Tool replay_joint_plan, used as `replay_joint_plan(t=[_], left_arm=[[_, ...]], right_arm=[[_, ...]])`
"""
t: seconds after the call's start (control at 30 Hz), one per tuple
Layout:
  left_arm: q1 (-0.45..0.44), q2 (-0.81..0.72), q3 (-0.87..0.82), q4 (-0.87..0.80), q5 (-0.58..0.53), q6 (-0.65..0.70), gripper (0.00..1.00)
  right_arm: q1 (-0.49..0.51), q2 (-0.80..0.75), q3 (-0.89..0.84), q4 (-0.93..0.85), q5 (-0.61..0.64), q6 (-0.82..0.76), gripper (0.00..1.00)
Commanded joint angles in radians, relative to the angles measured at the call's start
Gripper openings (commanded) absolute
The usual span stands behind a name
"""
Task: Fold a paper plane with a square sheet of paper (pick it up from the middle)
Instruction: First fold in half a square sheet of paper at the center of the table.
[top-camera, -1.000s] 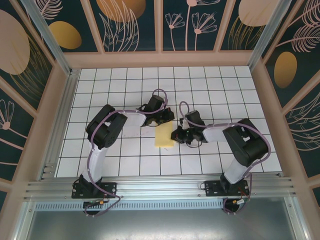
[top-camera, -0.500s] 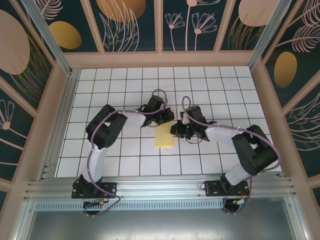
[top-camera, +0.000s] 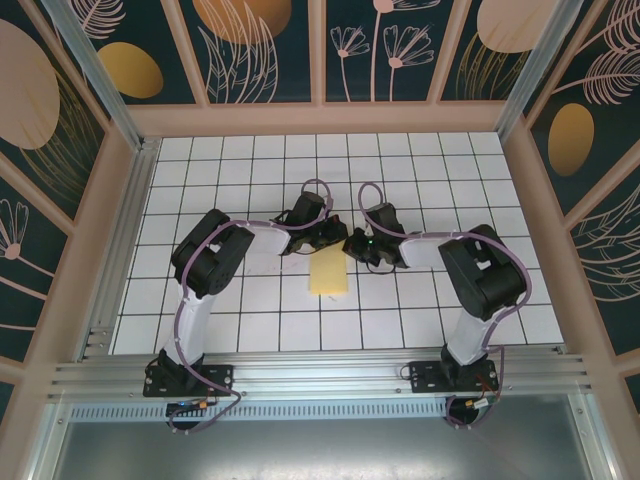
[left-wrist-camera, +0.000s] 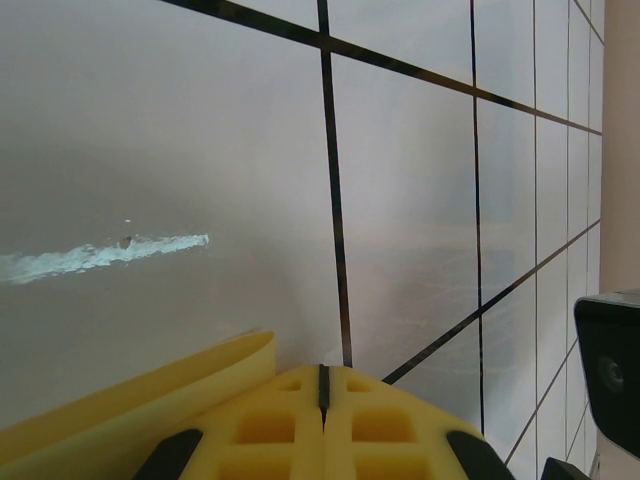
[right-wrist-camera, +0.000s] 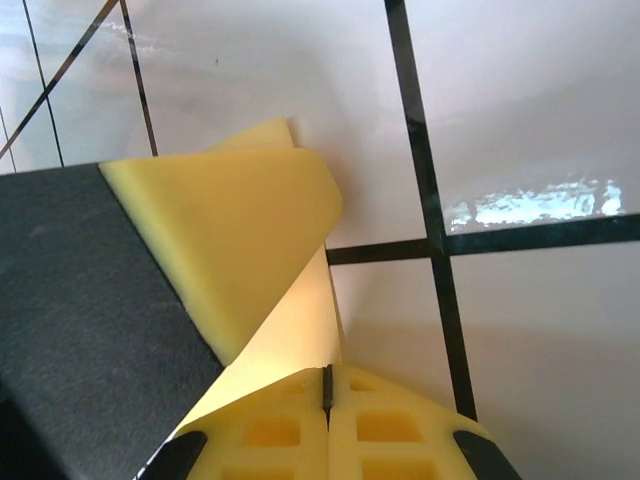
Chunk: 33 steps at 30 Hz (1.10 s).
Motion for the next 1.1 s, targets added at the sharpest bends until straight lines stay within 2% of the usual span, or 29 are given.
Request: replay_joint_plan(t=[0.0,0.17,0.37,0.47,0.67,0.93,1.07], left_arm=[[0.012,0.057,-0.053,-0.157,-0.035,-0.009,0.0],[0.011,0.055,-0.055,-0.153,-0.035,-0.014,0.0],[0.012,0.059,-0.052,-0.154,-0.04,-0.015,0.0],[0.012,0.059,-0.051,-0.156,-0.043,-0.014,0.0],[0.012,0.06,-0.052,-0.157,-0.047,-0.013,0.0],[0.014,0.054,-0.046,-0.159,-0.038,0.002,0.0],[0.013,0.01,-0.017,-0.162,-0.002,0.033,0.04]], right_arm=[[-0.007,0.027,0.016,0.081,-0.041,-0.006,0.02],[-0.013,0.021,-0.017,0.1,-0.097,-0.012,0.03],[-0.005,-0.035,-0.078,0.023,-0.177,-0.054,0.04],[0.003,-0.074,-0.106,-0.076,-0.17,-0.072,0.05],[0.069,-0.108,-0.176,-0.122,-0.214,-0.065,0.06],[0.124,-0.248,-0.237,-0.205,-0.118,-0.017,0.07],[0.119,-0.408,-0.216,-0.283,0.029,-0.016,0.09]])
